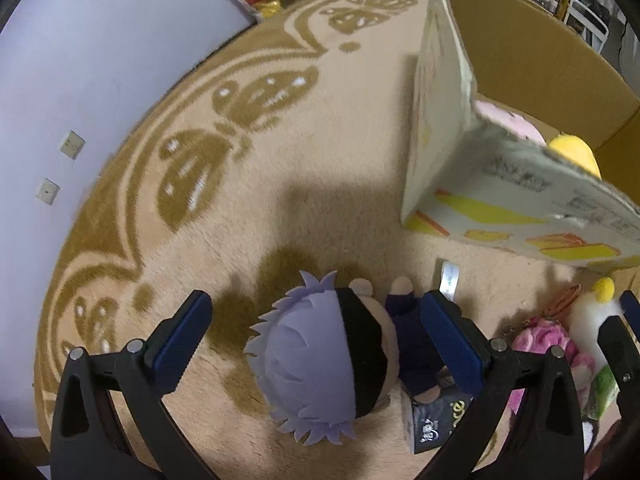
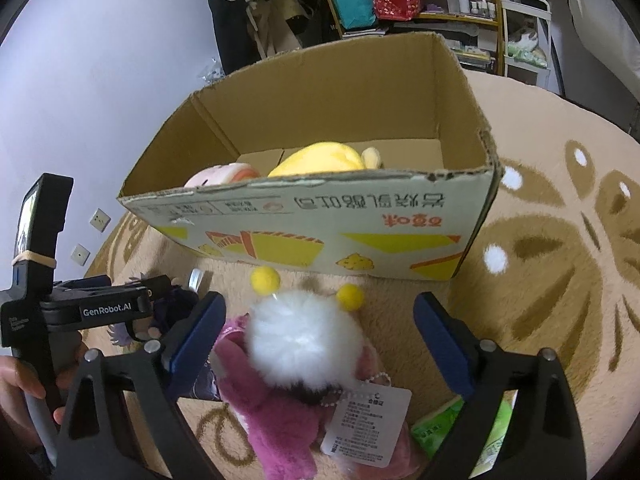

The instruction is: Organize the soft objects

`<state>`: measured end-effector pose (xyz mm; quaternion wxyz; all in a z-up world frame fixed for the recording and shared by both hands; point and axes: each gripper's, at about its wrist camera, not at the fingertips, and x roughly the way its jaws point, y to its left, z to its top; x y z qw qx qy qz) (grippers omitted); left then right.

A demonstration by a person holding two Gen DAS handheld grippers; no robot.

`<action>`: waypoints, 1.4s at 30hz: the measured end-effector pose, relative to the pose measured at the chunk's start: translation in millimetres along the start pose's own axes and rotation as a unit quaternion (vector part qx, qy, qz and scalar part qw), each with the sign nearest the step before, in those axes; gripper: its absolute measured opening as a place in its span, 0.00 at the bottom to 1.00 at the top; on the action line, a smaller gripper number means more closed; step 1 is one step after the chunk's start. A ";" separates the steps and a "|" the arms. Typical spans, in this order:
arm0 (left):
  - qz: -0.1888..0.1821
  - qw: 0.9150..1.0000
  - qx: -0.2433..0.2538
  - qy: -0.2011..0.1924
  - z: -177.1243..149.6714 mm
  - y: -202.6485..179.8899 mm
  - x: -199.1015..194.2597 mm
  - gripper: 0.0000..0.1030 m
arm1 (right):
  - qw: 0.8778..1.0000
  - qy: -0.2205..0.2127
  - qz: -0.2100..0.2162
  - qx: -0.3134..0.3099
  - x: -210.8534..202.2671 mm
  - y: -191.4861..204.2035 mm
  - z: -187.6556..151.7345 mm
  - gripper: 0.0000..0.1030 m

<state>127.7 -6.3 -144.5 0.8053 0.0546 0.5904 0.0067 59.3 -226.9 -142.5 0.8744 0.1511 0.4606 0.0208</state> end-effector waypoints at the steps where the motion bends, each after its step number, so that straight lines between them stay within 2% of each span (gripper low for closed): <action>1: -0.010 1.000 -0.001 0.009 -1.1 -0.3 3.3 1.00 | 1.000 0.001 -0.001 0.000 1.1 -0.3 -0.5 0.96; 7: -0.018 1.000 -0.004 0.019 -4.0 -2.2 7.9 1.00 | 1.000 0.009 -0.002 0.007 5.6 -2.7 -0.8 0.95; 16: -0.027 0.999 -0.006 0.024 -5.4 -4.7 14.6 1.00 | 1.000 0.028 0.006 -0.002 17.5 1.1 -5.0 0.85; 21: -0.049 0.998 -0.002 0.048 -9.2 -10.6 22.0 1.00 | 0.999 0.043 0.006 -0.003 25.9 2.2 -6.9 0.62; 23: -0.047 0.997 0.008 0.052 -10.3 -15.1 25.3 1.00 | 0.999 0.047 0.007 -0.007 28.2 4.9 -7.6 0.54; 24: -0.043 0.998 0.012 0.049 -10.5 -17.2 24.8 1.00 | 0.999 0.047 0.004 -0.010 28.7 6.5 -7.8 0.54; 25: -0.041 0.998 0.016 0.046 -10.2 -18.4 24.3 0.99 | 0.999 0.046 0.002 -0.012 29.3 7.4 -7.6 0.54; 28: -0.056 0.997 0.017 0.047 -10.0 -21.3 22.6 0.88 | 0.999 0.047 0.002 -0.013 31.1 8.9 -7.9 0.52; 34: -0.061 0.997 0.026 0.037 -8.9 -26.6 14.9 0.77 | 0.999 0.048 -0.009 -0.020 35.7 12.8 -9.0 0.37; 39: -0.052 0.998 0.044 0.016 -10.9 -26.7 2.4 0.69 | 0.999 0.040 -0.016 -0.024 32.1 12.5 -8.8 0.35; 42: -0.048 0.998 0.051 -0.001 -13.1 -33.7 -9.0 0.60 | 0.999 0.028 -0.020 -0.027 25.6 12.4 -7.9 0.34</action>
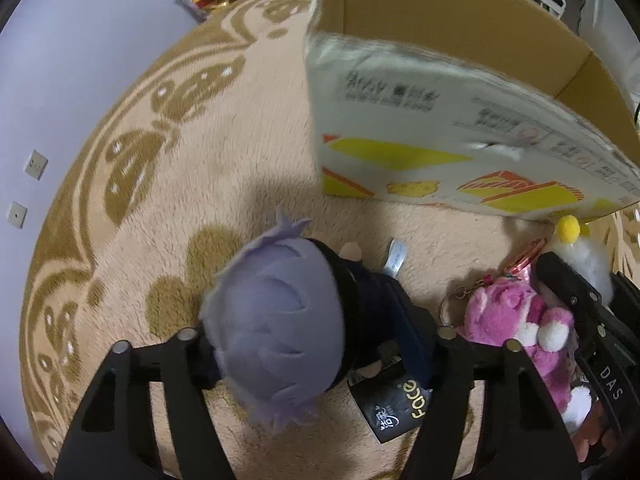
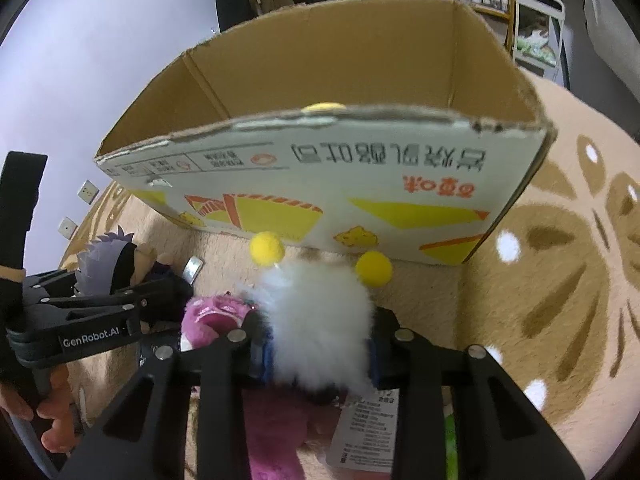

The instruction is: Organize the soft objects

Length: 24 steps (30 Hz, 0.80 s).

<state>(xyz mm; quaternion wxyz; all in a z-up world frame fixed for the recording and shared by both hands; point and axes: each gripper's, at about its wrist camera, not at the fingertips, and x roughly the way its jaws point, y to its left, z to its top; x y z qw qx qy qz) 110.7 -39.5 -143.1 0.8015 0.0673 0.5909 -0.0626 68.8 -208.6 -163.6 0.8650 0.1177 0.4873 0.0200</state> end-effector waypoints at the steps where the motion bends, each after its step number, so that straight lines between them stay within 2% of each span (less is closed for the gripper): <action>1: 0.001 1.000 -0.001 -0.011 0.9 0.4 -5.6 0.54 | 1.000 -0.005 0.000 0.001 -2.3 0.0 0.5 0.34; 10: 0.001 0.999 0.012 -0.034 2.8 -6.2 -23.5 0.44 | 0.999 -0.026 0.004 0.020 -21.2 -8.7 3.0 0.34; 17: 0.001 0.999 0.019 -0.044 0.5 -10.5 -29.2 0.44 | 0.999 -0.044 0.012 0.029 -43.0 -16.7 4.3 0.34; 24: 0.022 0.996 0.030 -0.076 -2.4 -16.3 -48.4 0.44 | 0.997 -0.067 0.014 0.034 -64.9 -19.7 -1.1 0.34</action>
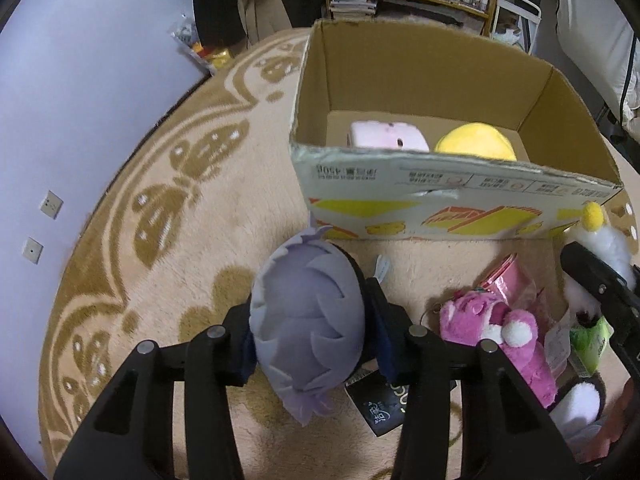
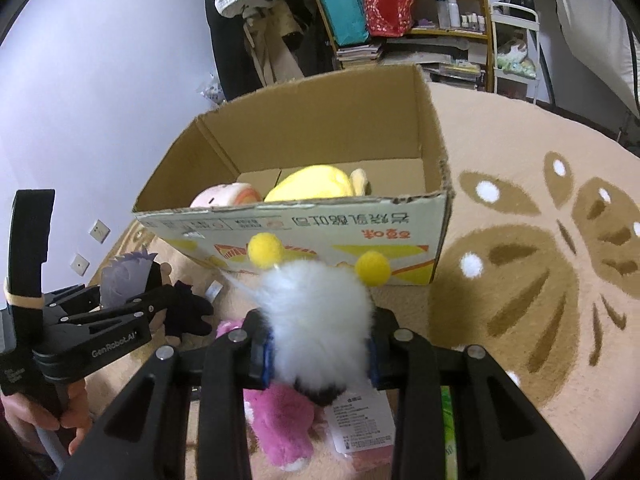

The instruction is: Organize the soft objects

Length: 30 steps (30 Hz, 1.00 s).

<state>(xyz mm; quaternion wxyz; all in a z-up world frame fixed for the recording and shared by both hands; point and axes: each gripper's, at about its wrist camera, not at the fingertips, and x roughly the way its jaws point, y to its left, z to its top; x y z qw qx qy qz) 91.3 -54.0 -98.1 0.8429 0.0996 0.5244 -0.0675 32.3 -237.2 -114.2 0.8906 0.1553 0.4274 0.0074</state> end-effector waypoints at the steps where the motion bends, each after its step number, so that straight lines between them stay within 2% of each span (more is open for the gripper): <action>1: 0.000 1.000 0.000 -0.003 0.7 0.3 -2.4 0.44 | 1.000 -0.005 0.000 0.000 -4.2 -0.2 0.1 0.34; 13: 0.025 0.998 0.000 -0.059 3.7 6.4 -33.4 0.44 | 0.998 -0.063 -0.003 -0.007 -44.8 6.4 7.3 0.34; 22: 0.035 0.996 -0.004 -0.079 6.9 8.3 -42.8 0.44 | 0.990 -0.134 -0.013 -0.036 -80.0 26.1 15.4 0.34; 30: 0.045 0.992 -0.009 -0.114 12.7 11.0 -55.5 0.44 | 0.985 -0.167 -0.005 -0.036 -90.6 30.9 25.5 0.34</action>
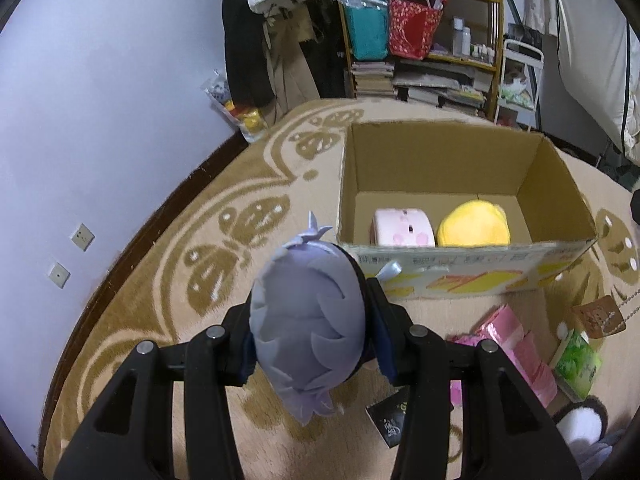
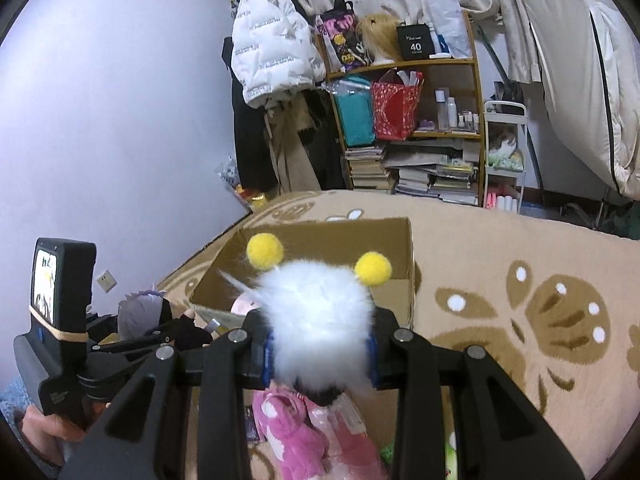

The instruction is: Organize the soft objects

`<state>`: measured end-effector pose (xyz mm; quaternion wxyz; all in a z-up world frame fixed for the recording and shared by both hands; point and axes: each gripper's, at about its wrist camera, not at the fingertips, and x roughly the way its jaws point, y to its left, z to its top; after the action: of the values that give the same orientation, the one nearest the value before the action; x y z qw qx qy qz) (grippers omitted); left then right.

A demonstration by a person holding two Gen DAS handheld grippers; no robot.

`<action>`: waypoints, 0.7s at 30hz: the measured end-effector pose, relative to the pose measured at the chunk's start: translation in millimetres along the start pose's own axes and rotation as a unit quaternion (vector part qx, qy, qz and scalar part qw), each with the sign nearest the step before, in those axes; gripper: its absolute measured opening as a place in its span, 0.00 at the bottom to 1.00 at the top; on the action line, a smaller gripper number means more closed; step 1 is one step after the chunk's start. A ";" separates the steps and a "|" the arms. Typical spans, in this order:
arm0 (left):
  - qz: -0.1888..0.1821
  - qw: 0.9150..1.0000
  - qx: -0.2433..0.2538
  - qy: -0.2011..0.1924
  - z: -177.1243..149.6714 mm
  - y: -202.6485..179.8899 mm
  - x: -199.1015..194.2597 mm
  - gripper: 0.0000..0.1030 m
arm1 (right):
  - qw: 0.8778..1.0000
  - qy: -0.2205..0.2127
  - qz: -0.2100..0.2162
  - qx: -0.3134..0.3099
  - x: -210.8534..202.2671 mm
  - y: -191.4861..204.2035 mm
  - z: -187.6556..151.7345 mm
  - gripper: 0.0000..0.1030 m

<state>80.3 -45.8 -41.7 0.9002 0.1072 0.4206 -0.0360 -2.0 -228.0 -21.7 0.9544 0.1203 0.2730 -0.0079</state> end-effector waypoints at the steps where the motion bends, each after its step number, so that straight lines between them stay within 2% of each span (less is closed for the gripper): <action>1: 0.003 1.000 0.003 -0.007 1.6 -0.3 -2.3 0.44 | 1.000 -0.002 0.001 0.002 0.7 0.0 1.4 0.34; 10: 0.008 0.999 0.010 -0.046 11.1 -3.3 -18.4 0.44 | 1.000 -0.013 0.004 0.005 9.9 -0.2 7.9 0.34; 21: 0.003 0.994 0.000 -0.109 33.4 1.6 -50.0 0.44 | 0.999 -0.043 0.012 -0.013 0.7 13.4 18.5 0.34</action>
<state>73.4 -53.0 17.6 0.9408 0.1037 0.3195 -0.0451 9.3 -219.3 -3.9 0.9667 0.1111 0.2307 0.0016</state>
